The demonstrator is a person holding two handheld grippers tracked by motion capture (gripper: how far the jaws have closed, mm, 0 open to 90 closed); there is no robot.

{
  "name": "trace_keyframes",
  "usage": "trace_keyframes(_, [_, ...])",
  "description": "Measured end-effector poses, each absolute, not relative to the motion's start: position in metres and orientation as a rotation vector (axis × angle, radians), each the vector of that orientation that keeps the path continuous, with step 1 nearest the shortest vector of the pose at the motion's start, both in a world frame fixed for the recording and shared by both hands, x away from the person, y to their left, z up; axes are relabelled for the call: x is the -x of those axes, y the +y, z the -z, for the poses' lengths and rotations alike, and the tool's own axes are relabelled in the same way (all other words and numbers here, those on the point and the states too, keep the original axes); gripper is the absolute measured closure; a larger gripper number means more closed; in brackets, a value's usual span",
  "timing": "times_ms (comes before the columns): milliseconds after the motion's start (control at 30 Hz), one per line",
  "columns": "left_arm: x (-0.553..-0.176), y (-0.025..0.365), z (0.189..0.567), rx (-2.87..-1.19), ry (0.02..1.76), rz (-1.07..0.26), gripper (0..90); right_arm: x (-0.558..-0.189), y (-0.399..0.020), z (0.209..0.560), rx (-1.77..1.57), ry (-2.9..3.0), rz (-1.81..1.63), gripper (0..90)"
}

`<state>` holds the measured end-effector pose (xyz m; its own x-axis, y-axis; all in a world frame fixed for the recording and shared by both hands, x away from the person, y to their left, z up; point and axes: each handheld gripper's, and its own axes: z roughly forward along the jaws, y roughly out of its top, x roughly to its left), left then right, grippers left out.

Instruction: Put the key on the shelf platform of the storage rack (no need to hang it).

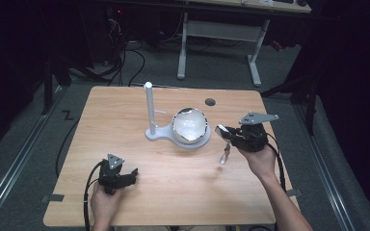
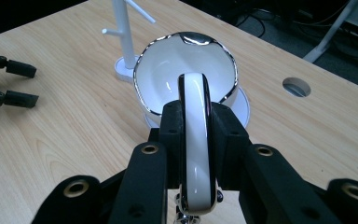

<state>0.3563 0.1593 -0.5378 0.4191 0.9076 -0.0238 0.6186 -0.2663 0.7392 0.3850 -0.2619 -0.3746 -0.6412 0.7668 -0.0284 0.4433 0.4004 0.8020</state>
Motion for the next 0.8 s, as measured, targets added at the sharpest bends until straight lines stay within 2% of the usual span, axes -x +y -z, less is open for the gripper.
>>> trace_keyframes(800, [-0.356,0.159,0.538,-1.995,1.289,-0.545,21.4,-0.427,-0.23,0.338,-1.017,2.309,-1.209,76.9])
